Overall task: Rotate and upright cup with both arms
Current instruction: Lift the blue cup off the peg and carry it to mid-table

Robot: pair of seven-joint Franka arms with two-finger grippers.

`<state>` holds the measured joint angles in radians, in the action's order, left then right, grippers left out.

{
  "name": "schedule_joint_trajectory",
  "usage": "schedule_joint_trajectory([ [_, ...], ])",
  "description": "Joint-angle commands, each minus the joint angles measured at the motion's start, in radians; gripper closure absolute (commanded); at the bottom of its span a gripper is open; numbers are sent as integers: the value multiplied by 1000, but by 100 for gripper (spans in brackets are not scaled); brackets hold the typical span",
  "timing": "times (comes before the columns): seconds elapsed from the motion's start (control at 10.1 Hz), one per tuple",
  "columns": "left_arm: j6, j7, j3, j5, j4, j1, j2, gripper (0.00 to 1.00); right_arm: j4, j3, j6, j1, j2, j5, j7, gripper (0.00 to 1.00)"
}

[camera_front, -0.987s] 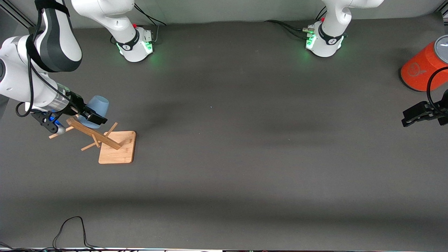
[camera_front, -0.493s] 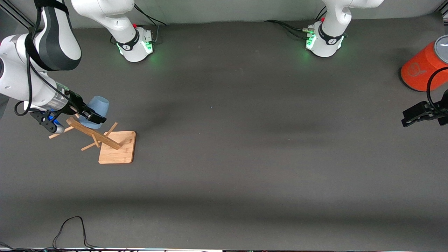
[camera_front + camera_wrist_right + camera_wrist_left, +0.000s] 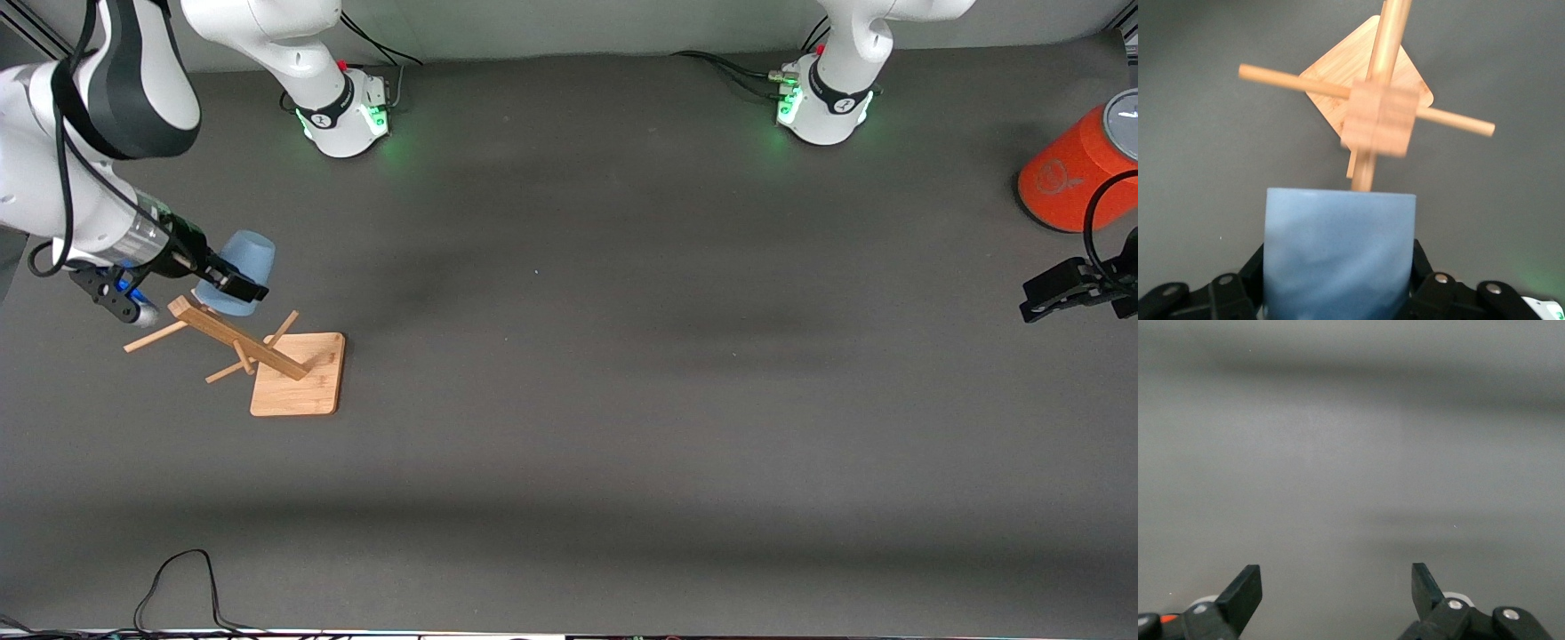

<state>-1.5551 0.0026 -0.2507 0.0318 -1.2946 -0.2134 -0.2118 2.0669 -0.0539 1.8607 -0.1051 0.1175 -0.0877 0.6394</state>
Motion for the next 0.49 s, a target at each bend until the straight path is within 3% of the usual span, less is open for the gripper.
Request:
schedule_joint_trajectory([
  [0.0, 4, 3, -2, -1, 8, -4, 0, 0, 6, 0, -50, -69, 74, -18, 74, 31],
  [0.39, 4, 4, -2, -1, 8, -4, 0, 0, -23, 2, -84, -249, 108, -18, 302, 31],
])
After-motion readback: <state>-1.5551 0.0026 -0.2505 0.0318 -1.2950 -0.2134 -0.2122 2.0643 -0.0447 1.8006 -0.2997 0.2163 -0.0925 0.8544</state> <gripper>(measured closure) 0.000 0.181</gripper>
